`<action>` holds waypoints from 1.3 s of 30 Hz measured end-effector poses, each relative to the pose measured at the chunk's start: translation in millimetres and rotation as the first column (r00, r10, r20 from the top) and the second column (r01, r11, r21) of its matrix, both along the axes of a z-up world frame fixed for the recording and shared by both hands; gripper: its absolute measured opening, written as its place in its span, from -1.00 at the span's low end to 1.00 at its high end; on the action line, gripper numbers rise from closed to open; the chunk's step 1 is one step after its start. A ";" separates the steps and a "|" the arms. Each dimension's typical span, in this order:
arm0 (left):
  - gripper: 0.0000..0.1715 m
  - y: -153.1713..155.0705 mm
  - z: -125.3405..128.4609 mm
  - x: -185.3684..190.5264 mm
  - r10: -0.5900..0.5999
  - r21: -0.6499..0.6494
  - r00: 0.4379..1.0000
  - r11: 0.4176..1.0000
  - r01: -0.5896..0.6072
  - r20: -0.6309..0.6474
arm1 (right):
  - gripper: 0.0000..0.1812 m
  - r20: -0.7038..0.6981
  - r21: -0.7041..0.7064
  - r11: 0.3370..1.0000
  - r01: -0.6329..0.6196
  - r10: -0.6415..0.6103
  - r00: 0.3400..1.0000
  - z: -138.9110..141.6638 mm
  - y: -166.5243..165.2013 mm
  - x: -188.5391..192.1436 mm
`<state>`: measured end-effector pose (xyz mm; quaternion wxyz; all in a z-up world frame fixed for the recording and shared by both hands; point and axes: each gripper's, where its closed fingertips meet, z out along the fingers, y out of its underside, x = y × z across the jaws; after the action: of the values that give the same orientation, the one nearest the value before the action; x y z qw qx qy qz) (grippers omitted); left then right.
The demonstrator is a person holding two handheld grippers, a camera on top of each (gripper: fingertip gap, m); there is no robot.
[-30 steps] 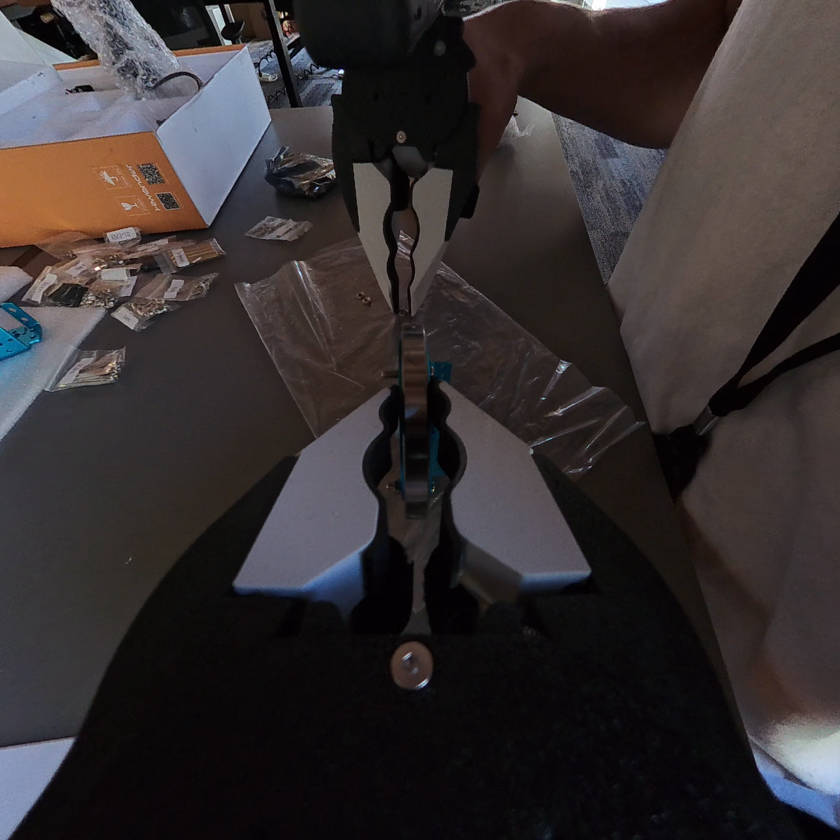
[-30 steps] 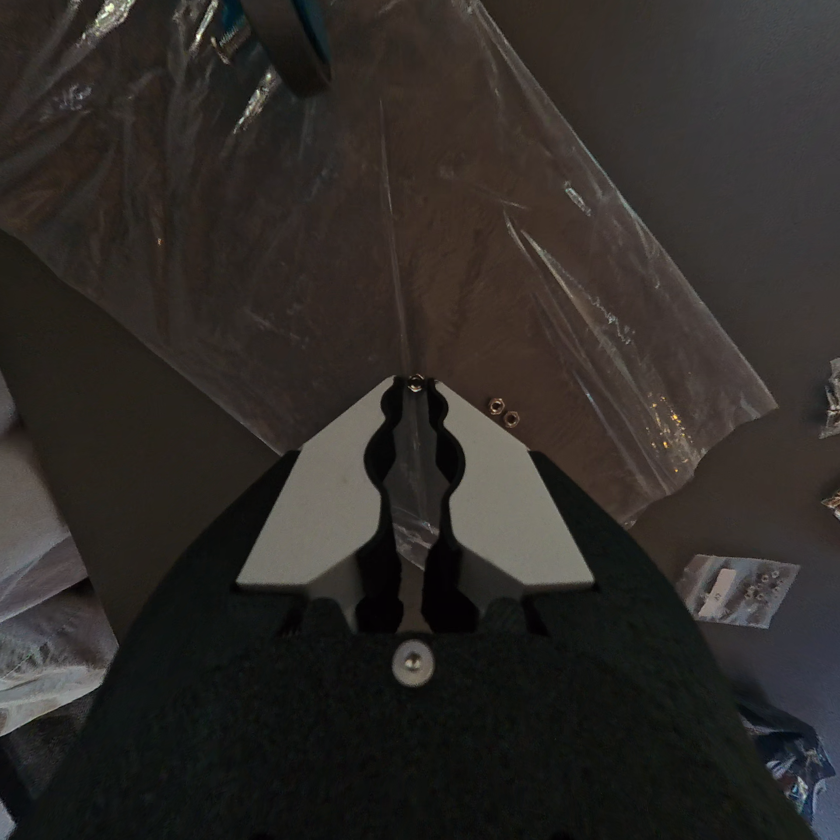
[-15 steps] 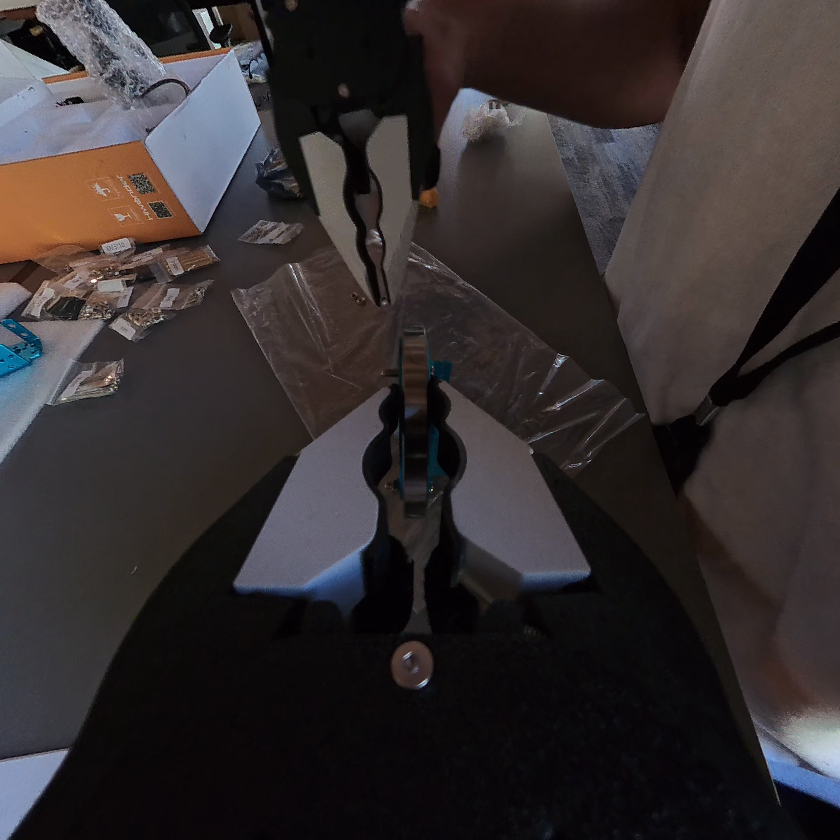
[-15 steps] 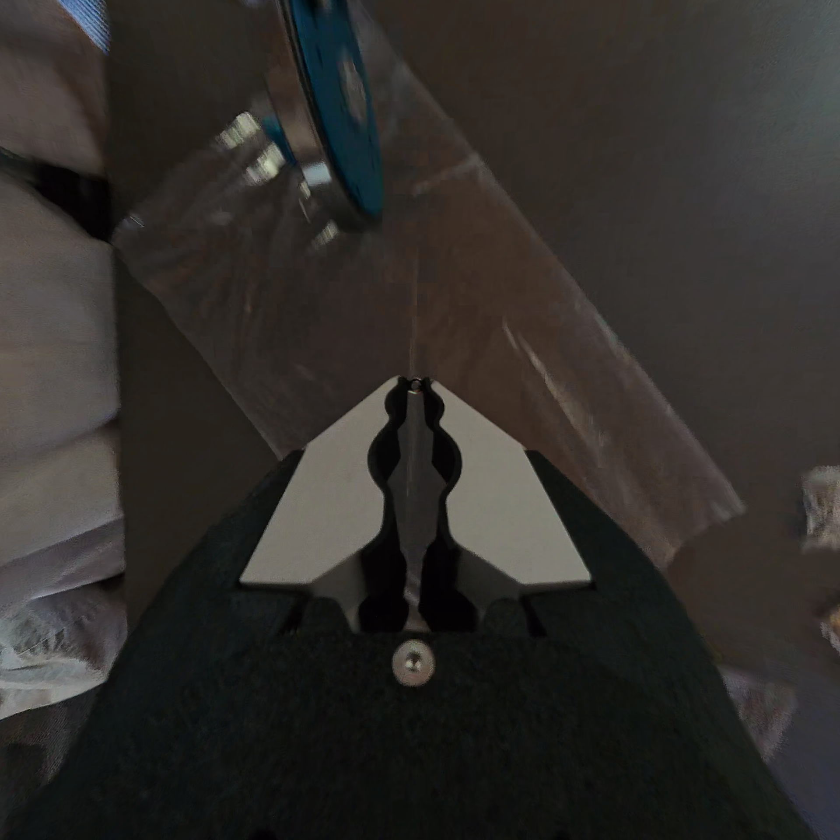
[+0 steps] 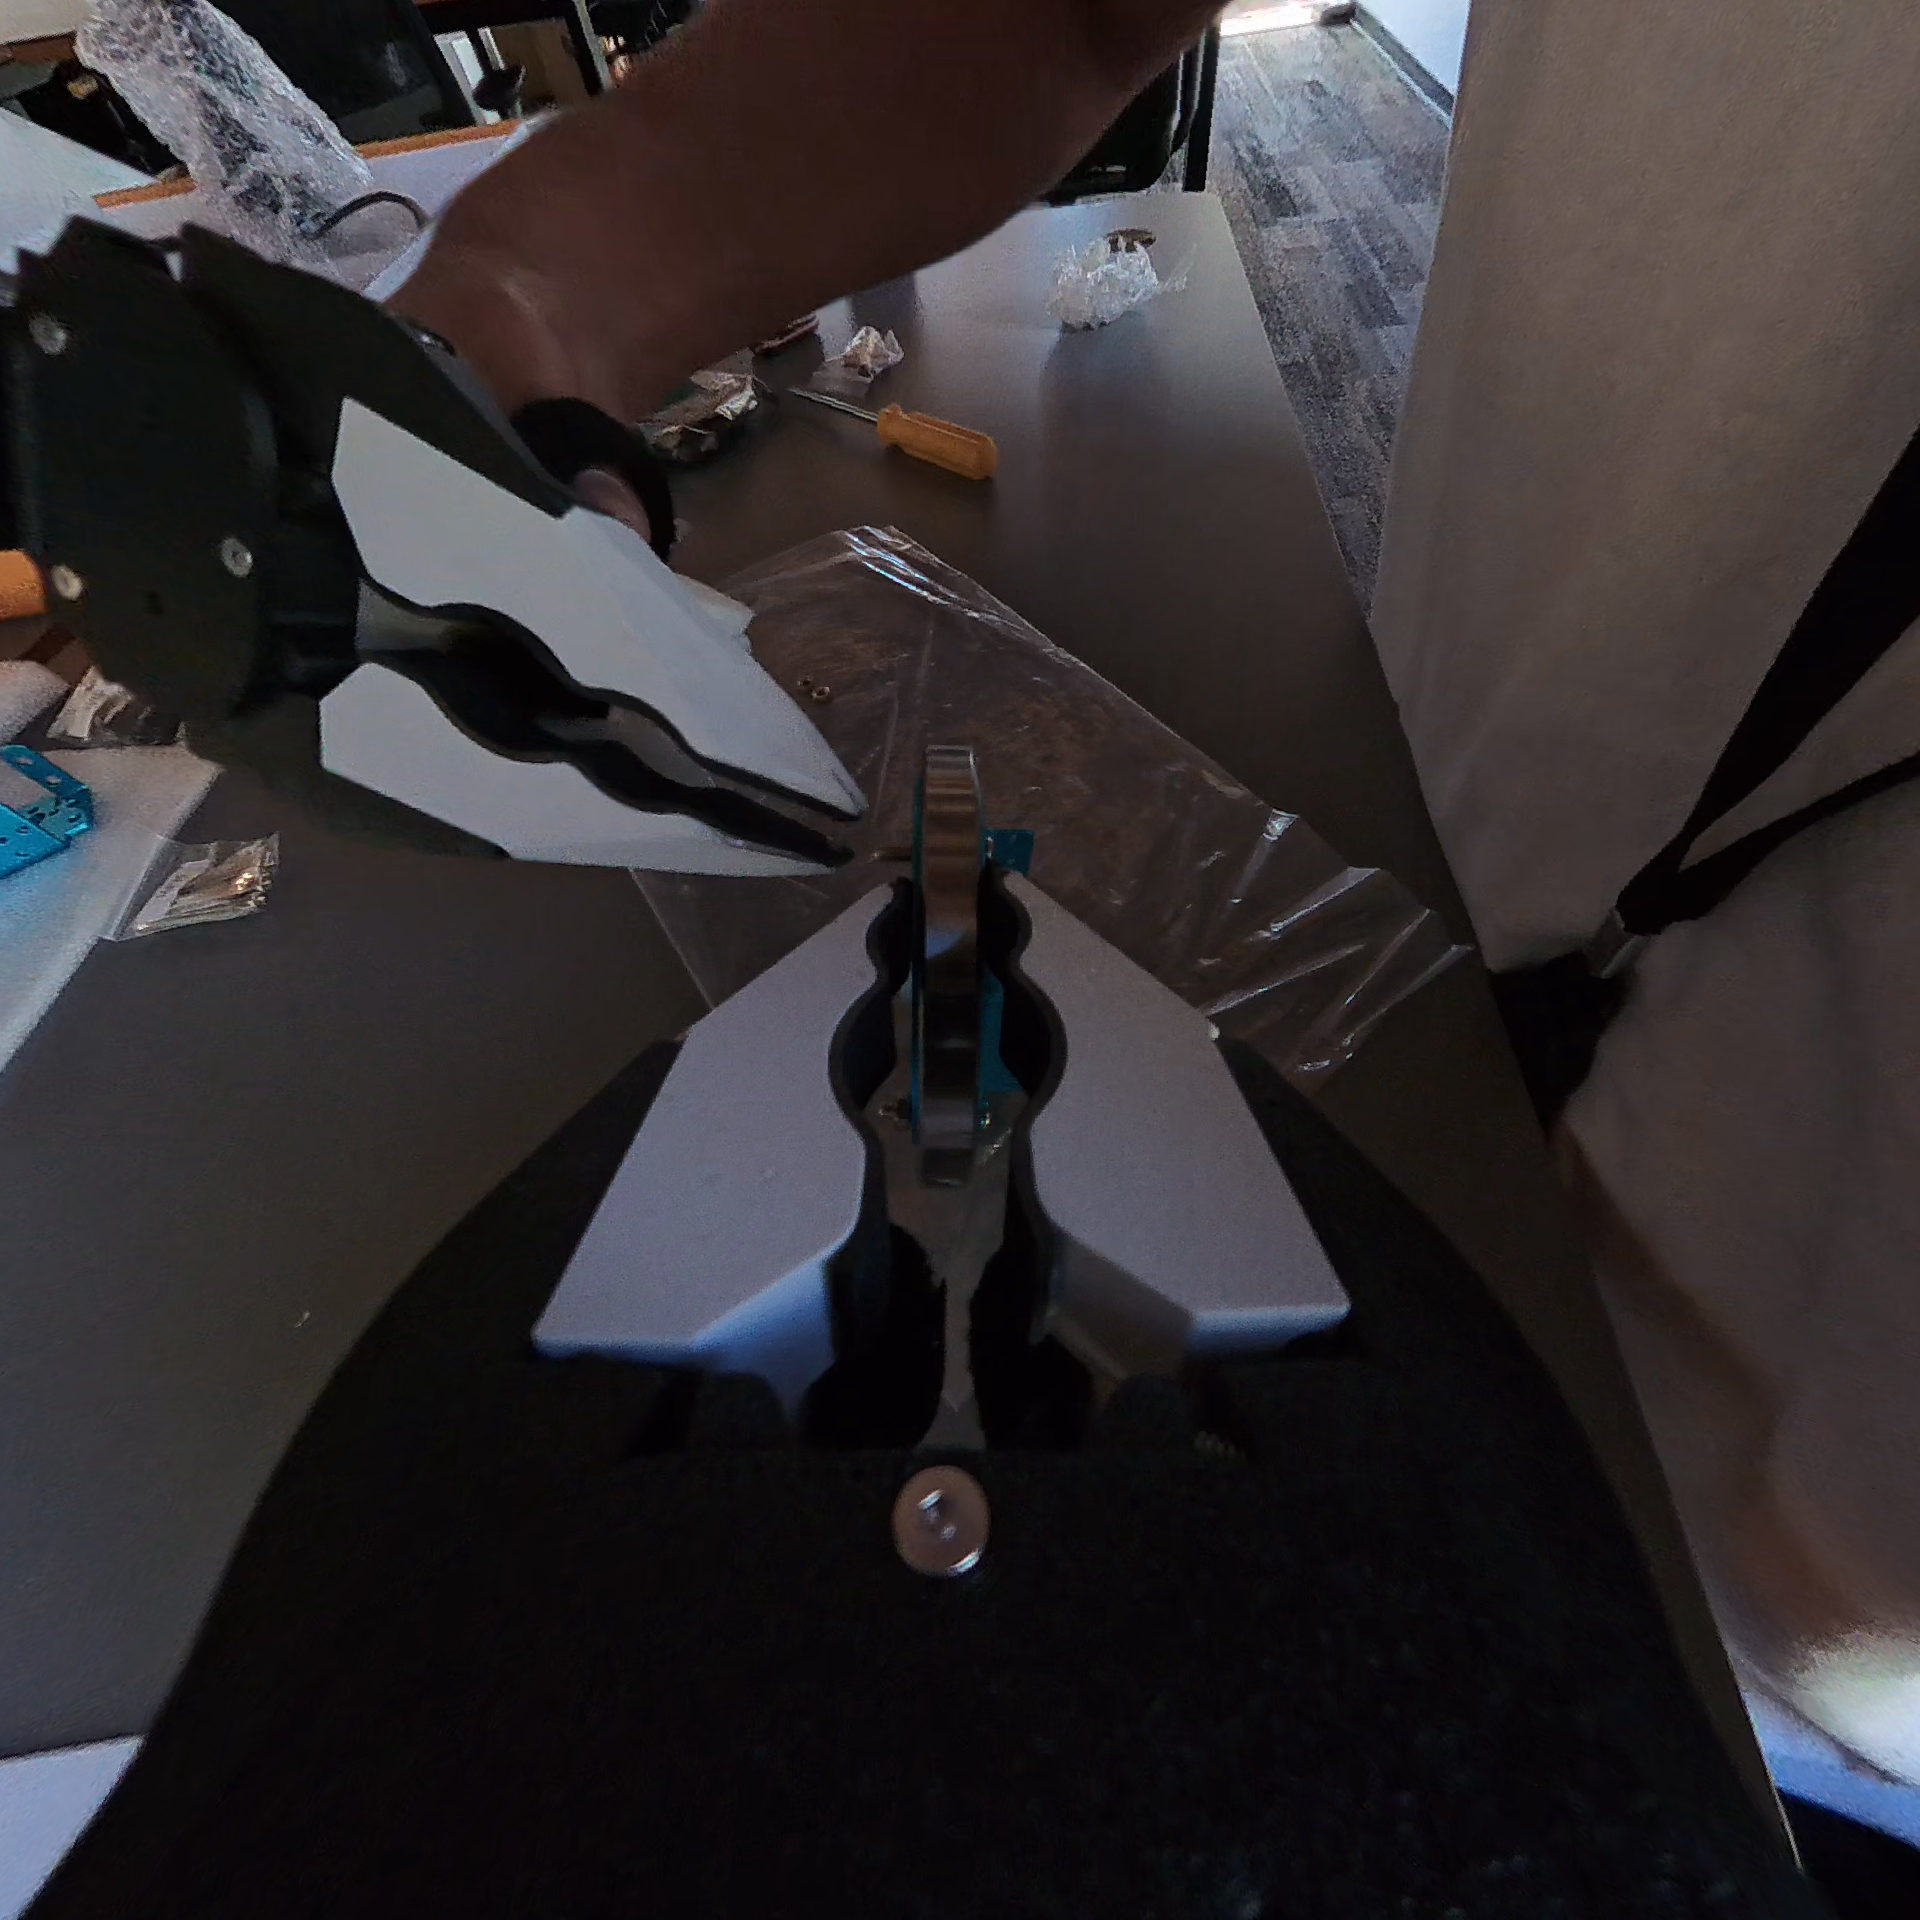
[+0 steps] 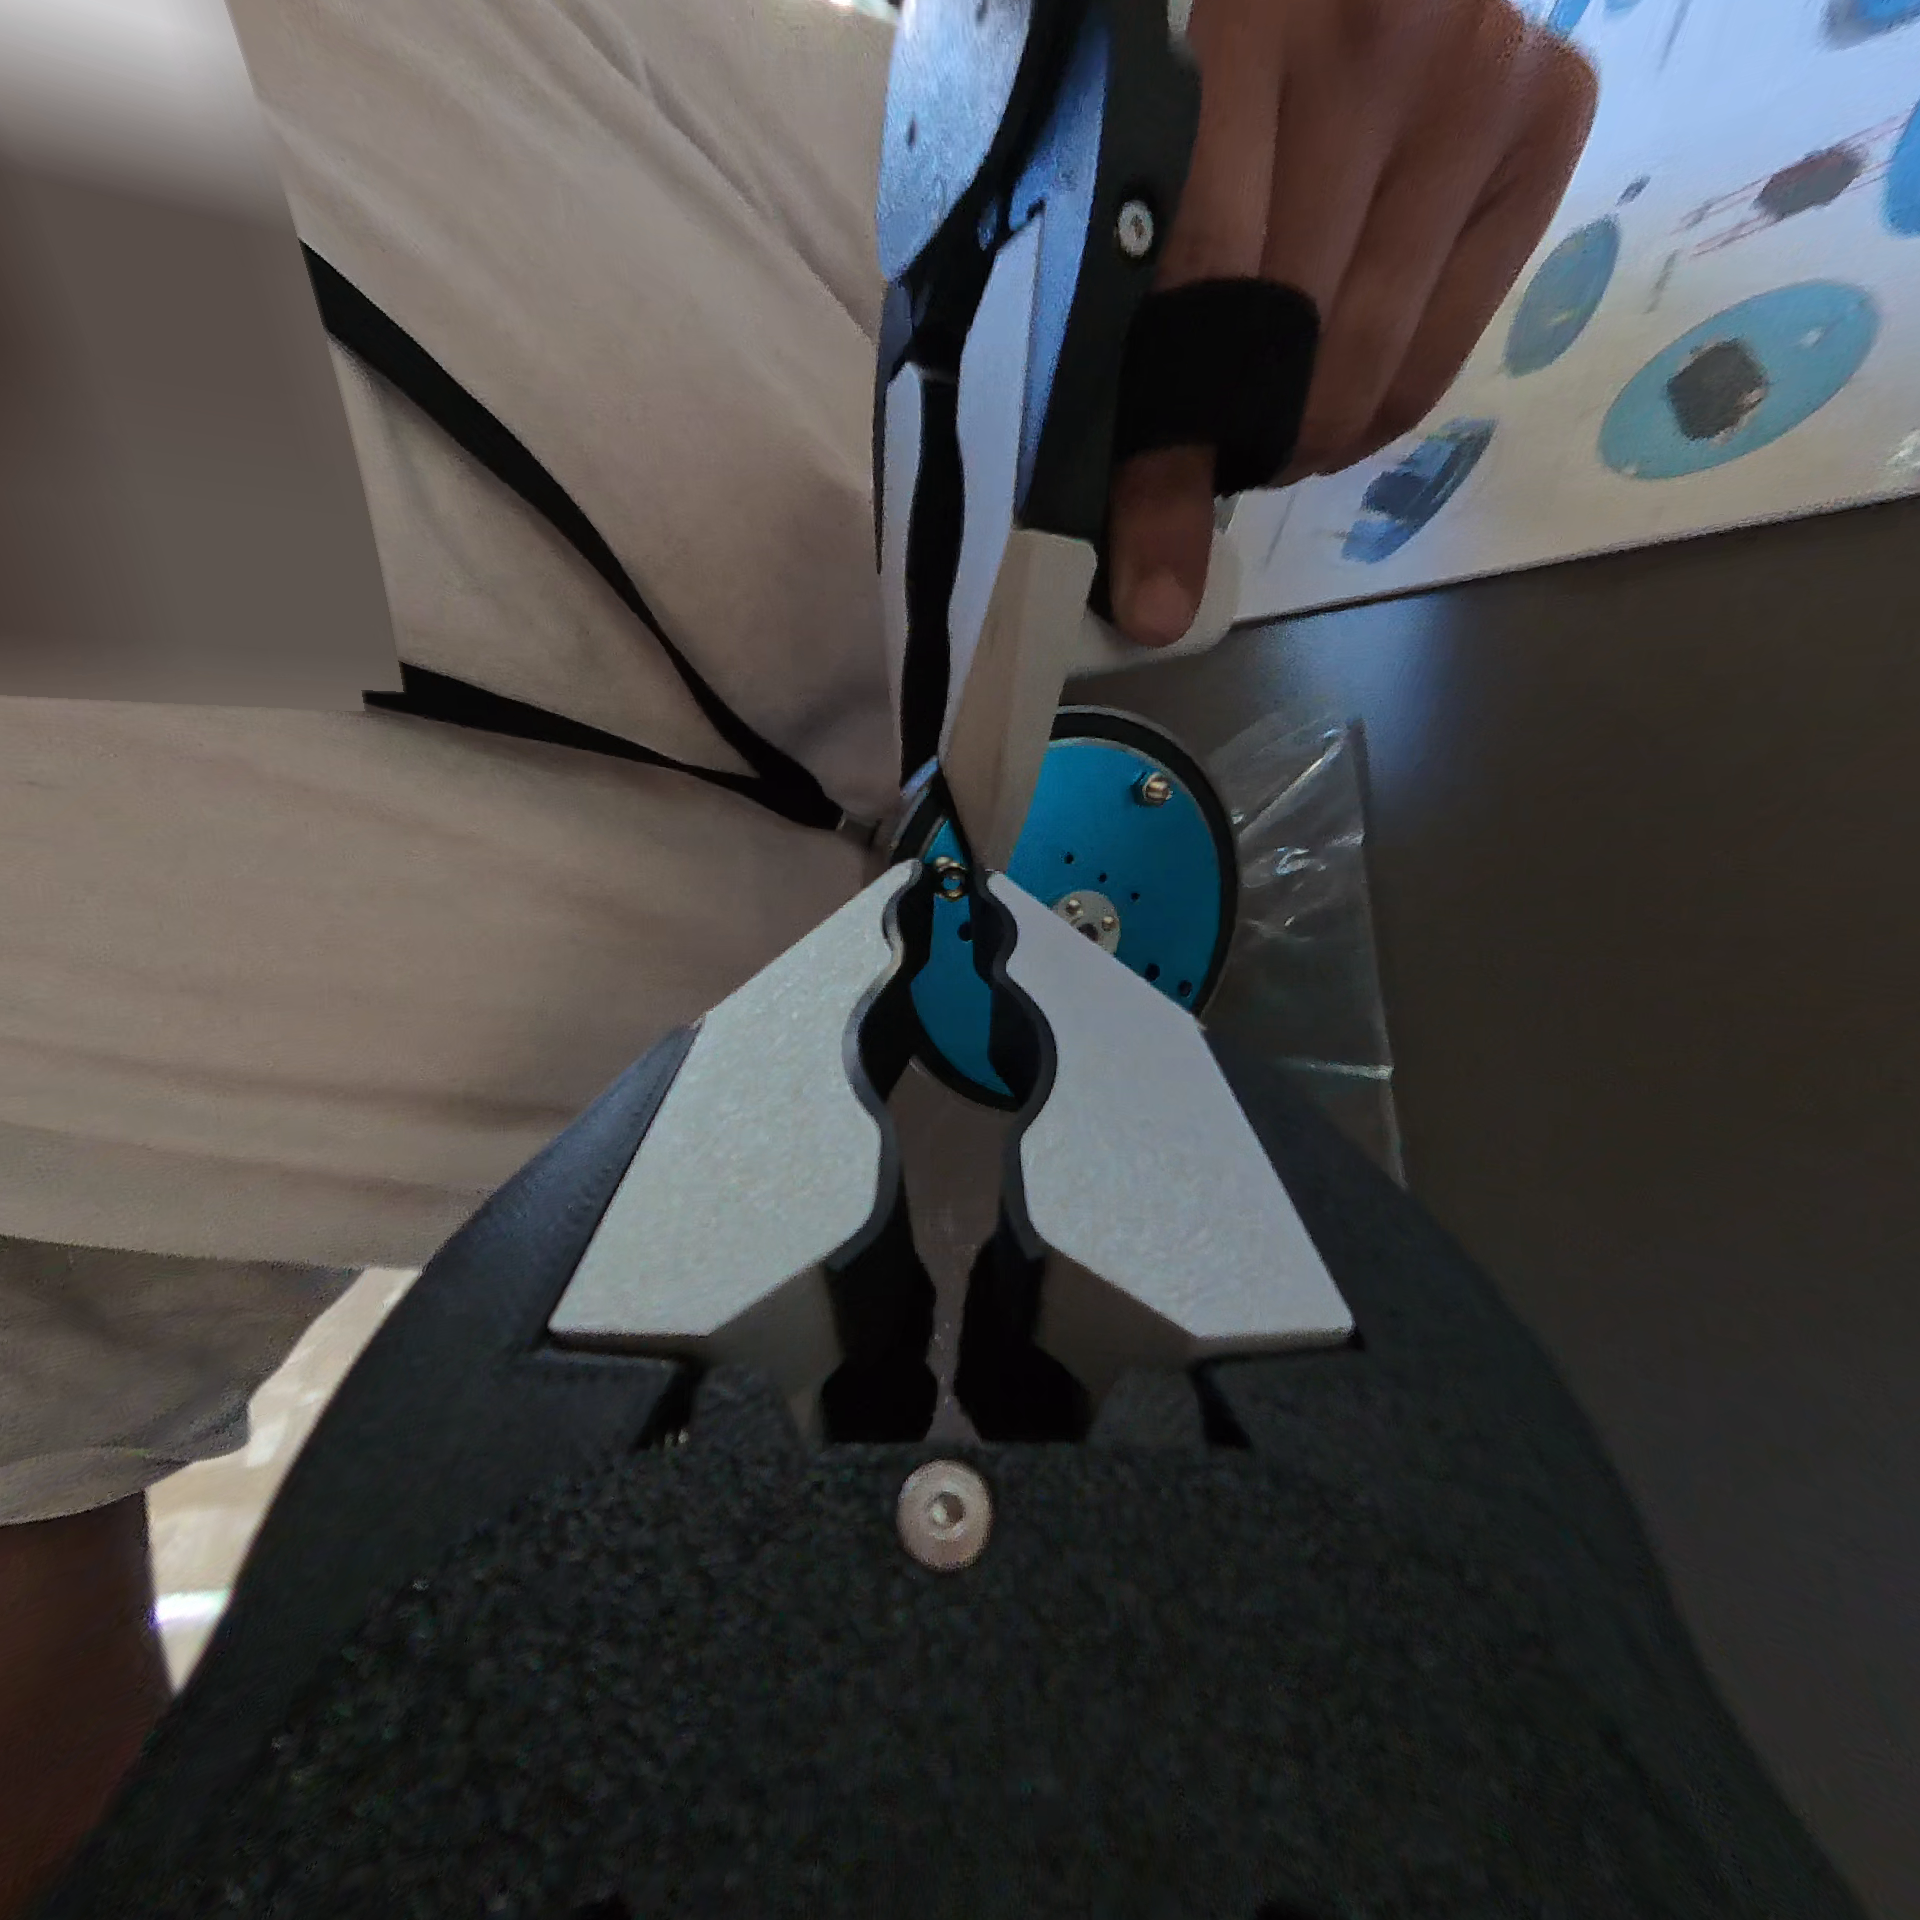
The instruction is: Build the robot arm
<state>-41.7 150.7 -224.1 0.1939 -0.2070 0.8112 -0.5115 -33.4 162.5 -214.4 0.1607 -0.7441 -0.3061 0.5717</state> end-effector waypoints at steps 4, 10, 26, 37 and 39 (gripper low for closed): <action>-0.85 -2.2 0.2 1.1 -0.002 0.009 1.000 1.000 0.002 -0.005 | -0.94 0.042 -0.106 0.992 -0.061 0.066 0.997 -4.6 -1.6 -3.3; -0.85 -5.0 0.1 1.7 0.005 0.028 1.000 1.000 -0.005 -0.004 | -0.94 0.055 -0.210 0.971 -0.114 0.129 0.990 -5.0 -6.7 -1.6; -0.85 -8.7 0.1 4.8 0.006 0.060 0.999 0.998 -0.004 -0.032 | -0.94 0.055 -0.395 0.907 -0.146 0.182 0.982 -6.2 -13.4 2.5; -0.85 -12.5 -0.5 6.0 0.007 0.104 0.999 0.995 -0.004 -0.036 | -0.94 0.097 -0.625 0.768 -0.142 0.257 0.962 -4.7 -19.0 2.0; -0.85 -13.3 -0.5 6.9 0.009 0.106 0.999 0.994 -0.005 -0.034 | -0.94 0.123 -0.696 0.710 -0.104 0.261 0.957 -4.7 -20.4 3.3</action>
<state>-34.7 137.5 -224.6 0.1922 -0.2081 0.8397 -0.4633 -30.2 142.1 -219.1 -0.2155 -0.7731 -0.1623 0.5740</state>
